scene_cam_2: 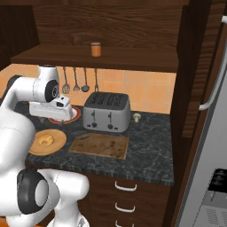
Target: From the different types of pastries on the counter, select a croissant and place it on the cutting board. Then retrieve a jar of jam from the cabinet and place it alongside the croissant on the cutting board.
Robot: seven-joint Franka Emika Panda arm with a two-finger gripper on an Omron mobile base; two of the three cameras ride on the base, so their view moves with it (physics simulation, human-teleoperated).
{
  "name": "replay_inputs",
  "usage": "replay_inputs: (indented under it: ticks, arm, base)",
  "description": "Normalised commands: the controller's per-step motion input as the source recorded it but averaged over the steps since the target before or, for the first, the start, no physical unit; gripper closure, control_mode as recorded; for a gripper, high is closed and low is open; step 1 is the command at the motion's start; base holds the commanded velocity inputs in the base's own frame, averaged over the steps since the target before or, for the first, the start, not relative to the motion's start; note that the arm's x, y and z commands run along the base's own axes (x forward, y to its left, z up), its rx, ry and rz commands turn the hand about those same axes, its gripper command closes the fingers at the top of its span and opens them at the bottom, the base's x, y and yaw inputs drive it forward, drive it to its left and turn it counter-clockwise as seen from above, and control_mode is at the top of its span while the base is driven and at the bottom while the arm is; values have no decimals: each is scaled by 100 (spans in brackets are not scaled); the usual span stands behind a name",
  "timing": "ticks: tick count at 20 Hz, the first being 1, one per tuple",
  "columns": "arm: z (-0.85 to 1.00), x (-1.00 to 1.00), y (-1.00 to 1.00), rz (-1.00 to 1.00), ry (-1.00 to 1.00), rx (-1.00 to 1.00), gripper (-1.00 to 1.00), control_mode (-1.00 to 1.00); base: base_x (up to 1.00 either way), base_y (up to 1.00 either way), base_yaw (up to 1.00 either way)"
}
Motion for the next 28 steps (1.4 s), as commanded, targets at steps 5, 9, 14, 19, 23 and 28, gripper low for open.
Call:
replay_inputs:
  ticks: [5,9,14,19,23,28]
  arm:
    - [-3,0,15,0,0,0,-100,-100]
    - [-14,0,0,0,0,0,-100,-100]
    - [-39,0,0,-1,0,0,-100,-100]
    - [-50,0,10,-7,0,0,-100,-100]
    - [-21,0,6,-2,0,0,-100,-100]
    - [-18,0,0,0,0,0,-100,-100]
  base:
    - [0,0,0]
    - [0,0,0]
    - [0,0,0]
    - [0,0,0]
    - [0,0,0]
    - [0,0,0]
